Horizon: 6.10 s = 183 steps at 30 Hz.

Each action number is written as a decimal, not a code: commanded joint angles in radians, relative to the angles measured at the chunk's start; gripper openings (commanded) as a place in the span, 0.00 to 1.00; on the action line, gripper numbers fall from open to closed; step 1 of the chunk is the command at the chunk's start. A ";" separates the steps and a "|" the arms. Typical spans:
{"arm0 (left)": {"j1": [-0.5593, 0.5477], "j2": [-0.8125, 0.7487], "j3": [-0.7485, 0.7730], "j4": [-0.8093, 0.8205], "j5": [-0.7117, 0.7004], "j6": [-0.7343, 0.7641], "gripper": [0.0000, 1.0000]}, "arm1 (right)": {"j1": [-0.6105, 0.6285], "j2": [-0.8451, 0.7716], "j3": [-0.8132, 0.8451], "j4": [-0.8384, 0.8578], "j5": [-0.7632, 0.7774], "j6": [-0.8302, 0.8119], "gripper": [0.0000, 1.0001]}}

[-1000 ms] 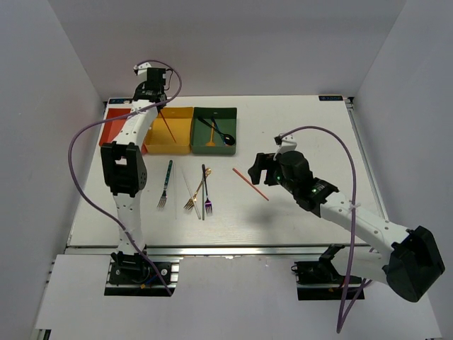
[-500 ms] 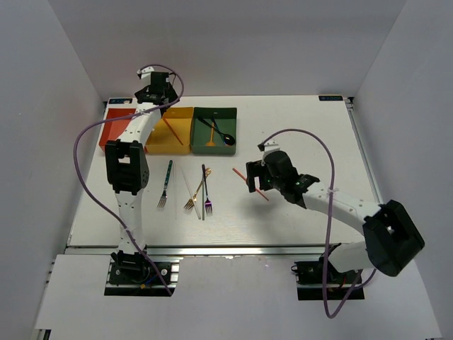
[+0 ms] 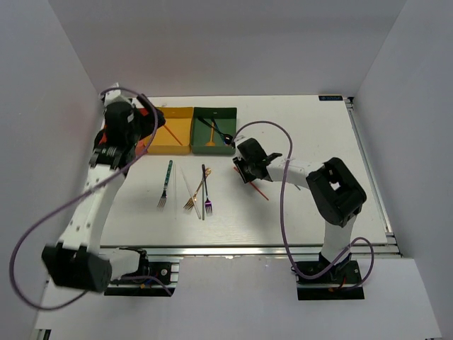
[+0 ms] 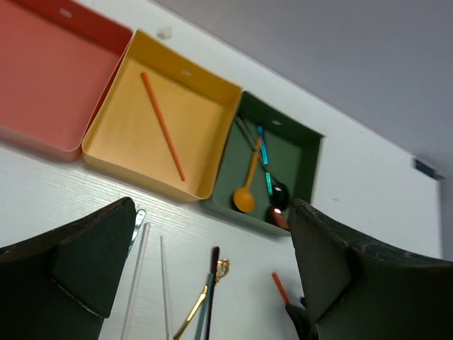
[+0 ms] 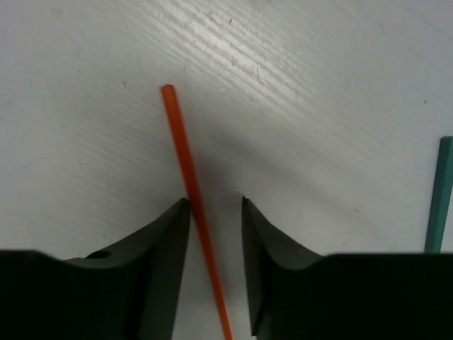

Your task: Sort the eating utensils into containers

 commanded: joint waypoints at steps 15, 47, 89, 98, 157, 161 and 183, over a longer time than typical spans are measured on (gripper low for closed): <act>-0.006 -0.523 -0.726 0.437 0.661 -0.226 0.98 | -0.017 -0.224 -0.158 0.104 -0.410 0.216 0.00; -0.293 -0.412 -0.776 0.763 0.565 -0.310 0.00 | 0.101 -0.445 -0.324 0.872 -0.789 0.818 0.00; 0.023 0.510 0.606 -0.198 -0.006 -0.022 0.98 | -0.323 -0.313 -0.104 -0.122 -0.030 0.001 0.88; 0.023 -0.177 -0.032 -0.002 0.143 0.044 0.98 | -0.380 -0.063 -0.020 -0.158 -0.159 -0.041 0.70; -0.275 -0.222 -0.517 0.666 0.560 -0.284 0.00 | -0.043 -0.365 -0.211 0.861 -0.861 0.873 0.25; -0.247 -0.139 -0.307 0.255 0.104 -0.198 0.00 | -0.129 -0.474 -0.346 0.823 -0.777 0.863 0.89; 0.080 0.889 0.732 -0.050 -0.045 -0.114 0.77 | -0.166 -0.776 -0.479 0.387 -0.614 0.508 0.89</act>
